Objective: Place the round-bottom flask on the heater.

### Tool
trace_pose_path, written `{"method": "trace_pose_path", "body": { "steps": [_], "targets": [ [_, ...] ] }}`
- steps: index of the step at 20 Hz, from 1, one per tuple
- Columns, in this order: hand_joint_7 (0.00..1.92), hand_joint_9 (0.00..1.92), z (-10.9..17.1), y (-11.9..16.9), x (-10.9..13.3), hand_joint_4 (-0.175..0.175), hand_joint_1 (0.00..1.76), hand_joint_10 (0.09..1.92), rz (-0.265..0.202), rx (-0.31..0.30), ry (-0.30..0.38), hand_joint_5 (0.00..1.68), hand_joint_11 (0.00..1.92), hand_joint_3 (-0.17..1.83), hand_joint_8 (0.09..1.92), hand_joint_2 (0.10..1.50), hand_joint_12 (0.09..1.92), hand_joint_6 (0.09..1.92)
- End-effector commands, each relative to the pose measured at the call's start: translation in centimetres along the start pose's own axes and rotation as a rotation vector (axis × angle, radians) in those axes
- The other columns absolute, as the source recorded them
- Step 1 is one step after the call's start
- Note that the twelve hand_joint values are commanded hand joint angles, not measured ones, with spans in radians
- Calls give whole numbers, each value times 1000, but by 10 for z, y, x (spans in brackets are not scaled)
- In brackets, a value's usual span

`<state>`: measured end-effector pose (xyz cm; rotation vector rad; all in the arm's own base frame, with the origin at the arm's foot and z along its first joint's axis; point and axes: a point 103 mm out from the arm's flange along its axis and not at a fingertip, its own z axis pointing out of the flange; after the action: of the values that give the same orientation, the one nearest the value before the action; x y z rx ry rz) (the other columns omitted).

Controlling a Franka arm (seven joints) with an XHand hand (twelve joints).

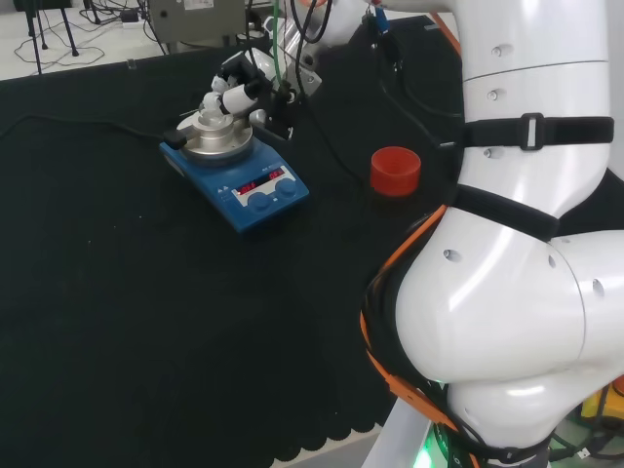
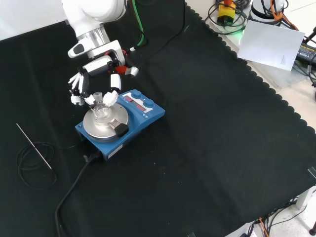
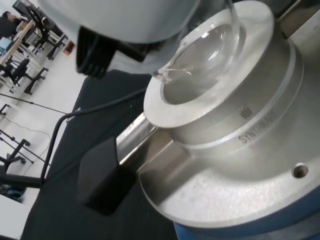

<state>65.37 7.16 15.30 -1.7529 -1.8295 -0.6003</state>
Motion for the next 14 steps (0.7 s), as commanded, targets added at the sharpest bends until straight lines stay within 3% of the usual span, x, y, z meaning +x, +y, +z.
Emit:
{"method": "trace_pose_path", "body": {
  "steps": [1,14],
  "targets": [
    [597,744,1,0,3,170,1121,518,-12,6,-21,1194,236,896,538,571,1312,930],
    [588,740,4,3,11,169,1116,517,-33,34,-70,1180,231,869,534,590,1313,936]
  ]
}}
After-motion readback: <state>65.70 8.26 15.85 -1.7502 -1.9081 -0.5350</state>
